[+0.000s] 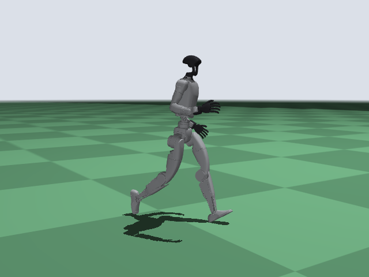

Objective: Walk run

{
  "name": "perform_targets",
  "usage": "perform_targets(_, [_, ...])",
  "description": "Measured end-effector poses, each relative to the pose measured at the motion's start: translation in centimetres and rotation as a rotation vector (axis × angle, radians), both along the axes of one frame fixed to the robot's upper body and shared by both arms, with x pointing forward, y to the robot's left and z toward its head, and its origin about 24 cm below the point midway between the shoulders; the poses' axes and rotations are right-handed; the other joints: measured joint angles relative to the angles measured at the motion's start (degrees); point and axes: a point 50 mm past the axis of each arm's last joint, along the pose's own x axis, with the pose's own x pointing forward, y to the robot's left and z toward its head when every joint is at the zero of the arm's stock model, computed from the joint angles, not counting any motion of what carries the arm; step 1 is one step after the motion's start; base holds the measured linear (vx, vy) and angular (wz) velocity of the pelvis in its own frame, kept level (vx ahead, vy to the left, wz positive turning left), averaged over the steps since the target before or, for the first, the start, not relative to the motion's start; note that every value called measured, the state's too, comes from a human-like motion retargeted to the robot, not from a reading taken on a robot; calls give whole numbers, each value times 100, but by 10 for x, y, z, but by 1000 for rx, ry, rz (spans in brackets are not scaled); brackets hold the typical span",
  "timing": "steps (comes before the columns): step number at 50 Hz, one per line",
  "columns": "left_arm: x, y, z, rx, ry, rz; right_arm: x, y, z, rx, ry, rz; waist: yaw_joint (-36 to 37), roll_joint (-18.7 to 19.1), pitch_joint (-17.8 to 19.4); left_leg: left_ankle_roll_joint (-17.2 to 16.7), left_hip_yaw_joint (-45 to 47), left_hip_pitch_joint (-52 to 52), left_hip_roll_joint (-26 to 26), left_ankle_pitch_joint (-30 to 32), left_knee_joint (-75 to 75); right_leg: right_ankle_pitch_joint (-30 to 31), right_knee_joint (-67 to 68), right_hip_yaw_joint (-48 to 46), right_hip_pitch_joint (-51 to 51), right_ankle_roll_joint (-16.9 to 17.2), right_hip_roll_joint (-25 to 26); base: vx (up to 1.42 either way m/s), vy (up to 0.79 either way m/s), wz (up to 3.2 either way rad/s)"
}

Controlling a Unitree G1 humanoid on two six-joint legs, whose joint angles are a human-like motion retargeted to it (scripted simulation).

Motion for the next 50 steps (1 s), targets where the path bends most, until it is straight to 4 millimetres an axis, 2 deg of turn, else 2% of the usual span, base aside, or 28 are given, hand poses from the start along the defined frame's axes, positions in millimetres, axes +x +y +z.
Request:
perform_targets(2, [42, -5, 11, 26, -135, -26, -2, 11, -19, 74, 36, -15, -129, 391, 329, -279, -420, 339, 402, 334, 177, -7, 569, -204, 265, -6, 743, 214, -68, 90])
perform_targets(3, [65, -9, 18, 39, -206, -37, -2, 20, -32, 118, 71, -10, -280, 629, 443, 181, -404, 494, 639, 1156, 554, -29, 804, -543, 301, -165, 1035, 283, -79, 125])
perform_targets(5, [101, -16, 31, 58, -331, -54, -15, 41, -74, 199, 231, 16, -869, 457, 338, 1254, -653, 328, 265, 242, 2377, -549, 1908, -1872, -168, -914, 693, 311, -83, 176])
perform_targets(7, [131, -25, 38, 7, -431, -33, -68, 55, -142, 353, 546, -14, -1314, 356, -137, 1254, -858, 500, 218, -647, 3381, -1441, 3332, -1935, -1104, -1062, 241, 323, -71, 117])
perform_targets(8, [145, -18, 46, -56, -515, 31, -88, 70, -161, 459, 638, 37, -1447, 325, -491, 1254, -735, 597, 202, -1014, 3501, -1827, 3700, -1522, -1979, -1031, 236, 254, -77, -12])
perform_targets(10, [180, -34, 68, -235, -708, 117, -126, 60, -176, 621, 728, 72, -1766, 484, -983, 1254, -734, 1302, 135, -1189, 3033, -2318, 3139, -1207, -2995, -1036, 296, 223, -61, 1])
perform_targets(13, [187, -37, 104, -320, -884, 73, -165, 17, -172, 586, 777, -39, -2488, 730, -1012, 1012, -969, 2750, -273, 767, 1907, -2667, 1500, -1123, -3803, -730, -430, 257, -59, 148])
perform_targets(15, [187, -33, 125, -283, -933, -9, -178, -7, -162, 500, 788, -85, -2983, 888, -858, 452, -1244, 3419, -118, 2633, 1499, -2699, 4, -1292, -4079, -579, -748, 183, -57, 164])
perform_targets(17, [185, -29, 139, -234, -944, -99, -185, -20, -152, 431, 789, -112, -3408, 961, -655, -177, -1044, 3906, 182, 3812, 1674, -2956, -1551, -1134, -4065, -352, -662, 228, -101, 110])
perform_targets(20, [180, -28, 154, -174, -945, -215, -170, -26, -136, 355, 702, -121, -3608, 1153, -113, -720, -988, 4272, 606, 3812, 2926, -3901, -3146, -804, -3933, 9, -263, 178, -78, 4])
perform_targets(22, [179, -29, 159, -163, -954, -239, -142, -23, -123, 302, 589, -113, -3630, 836, 40, -542, -794, 4636, 248, 3812, 2984, -4027, -3201, -736, -3825, 28, -657, 214, -99, 9])
perform_targets(23, [179, -31, 157, -166, -947, -241, -126, -20, -117, 280, 533, -102, -3794, 552, 70, -323, -642, 4840, 74, 3812, 3035, -3583, -2932, -611, -3798, 38, -1009, 198, -90, 81])
perform_targets(25, [180, -33, 146, -159, -905, -241, -95, -6, -104, 247, 436, -64, -3917, 179, 42, 60, -517, 4810, -167, 3255, 3779, -1600, -2139, -180, -3765, -794, -1273, 184, -94, 17])
perform_targets(26, [167, -25, 124, -122, -811, -221, -88, 10, -107, 266, 434, -20, -3625, 205, -82, 295, -28, 4622, -171, 2762, 4350, -2252, -1521, 740, -3695, -1118, -486, 258, -153, -140])
perform_targets(27, [152, -20, 101, -99, -710, -214, -81, 24, -110, 303, 429, 5, -3416, 264, -229, 501, 243, 4316, -42, 2219, 4994, -2790, -902, 993, -3699, -1321, -125, 324, -182, -105])
perform_targets(28, [136, -23, 76, -96, -604, -230, -74, 31, -115, 375, 419, -8, -3375, 388, -423, 651, 81, 3775, 349, 1574, 5786, -3099, -280, -86, -3852, -1281, -616, 283, -136, -19])
perform_targets(30, [111, -54, 27, -250, -434, -147, -39, 51, -116, 634, 354, 93, -2709, 412, -944, 1136, 317, 2266, 457, 472, 6444, -3795, -1, -191, -3577, -1477, -244, 186, -72, -84])
perform_targets(32, [87, -61, 14, -402, -411, -2, -11, 87, -94, 708, 255, 299, -2342, 317, -1136, 1083, 697, 1580, 259, 104, 5677, -3647, -384, 119, -3034, -1536, -30, 174, -36, -163])
perform_targets(35, [61, -56, 13, -403, -375, 36, 10, 94, -55, 642, 90, 437, -2024, 408, -820, 716, 470, 830, 183, 20, 3866, -2574, -1040, 48, -2122, -1210, 192, 174, -26, -53])
perform_targets(37, [51, -43, 18, -311, -355, 45, 18, 94, -34, 533, 31, 488, -1751, 442, -644, 366, 199, 669, 159, 112, 2359, -1508, -1542, -283, -1430, -1101, 324, 166, -39, -54])
perform_targets(40, [47, -33, 25, -226, -355, 66, 23, 93, -13, 369, 6, 553, -1249, 405, -422, 255, -188, 617, 158, -15, 604, -220, -1896, -407, -472, -654, 430, 155, -44, -71])
perform_targets(42, [56, -32, 30, -224, -371, 32, 24, 90, 0, 274, -8, 581, -1134, 309, -183, 98, -300, 734, 181, -75, 117, 0, -1222, -536, -183, -303, 321, 165, -41, -7])
perform_targets(43, [62, -31, 32, -226, -383, 8, 23, 89, 4, 239, -13, 593, -1013, 312, -36, -62, -306, 796, 277, 57, 85, 0, -738, -431, -96, -214, 396, 186, -40, -18])
perform_targets(45, [76, -28, 39, -222, -414, -48, 20, 88, 9, 194, -7, 603, -911, 569, 128, -134, -308, 906, 635, 1280, 507, 0, -161, -317, 44, -44, 870, 176, -41, 5])
perform_targets(46, [80, -25, 42, -211, -425, -55, 15, 94, 5, 189, 12, 627, -1193, 525, 42, 699, -240, 719, 497, 1211, 1220, -214, 124, -666, -71, -181, 901, 183, -46, 60])
perform_targets(47, [85, -24, 43, -207, -434, -68, 8, 98, -3, 188, 44, 637, -1365, 471, -42, 1228, -302, 589, 348, 1046, 1886, -511, 536, -926, -216, -329, 845, 211, -36, 48])
perform_targets(48, [92, -29, 40, -217, -437, -92, -1, 98, -18, 192, 99, 619, -1318, 396, -122, 1150, -623, 570, 177, 691, 2459, -975, 1201, -1010, -420, -500, 617, 203, -21, -15])
perform_targets(50, [105, -13, 36, -255, -456, -78, -14, 111, -58, 286, 266, 596, -1505, 290, -411, 1092, 27, 619, 427, 102, 3140, -1669, 2264, -641, -1225, -713, 286, 155, -16, -57])
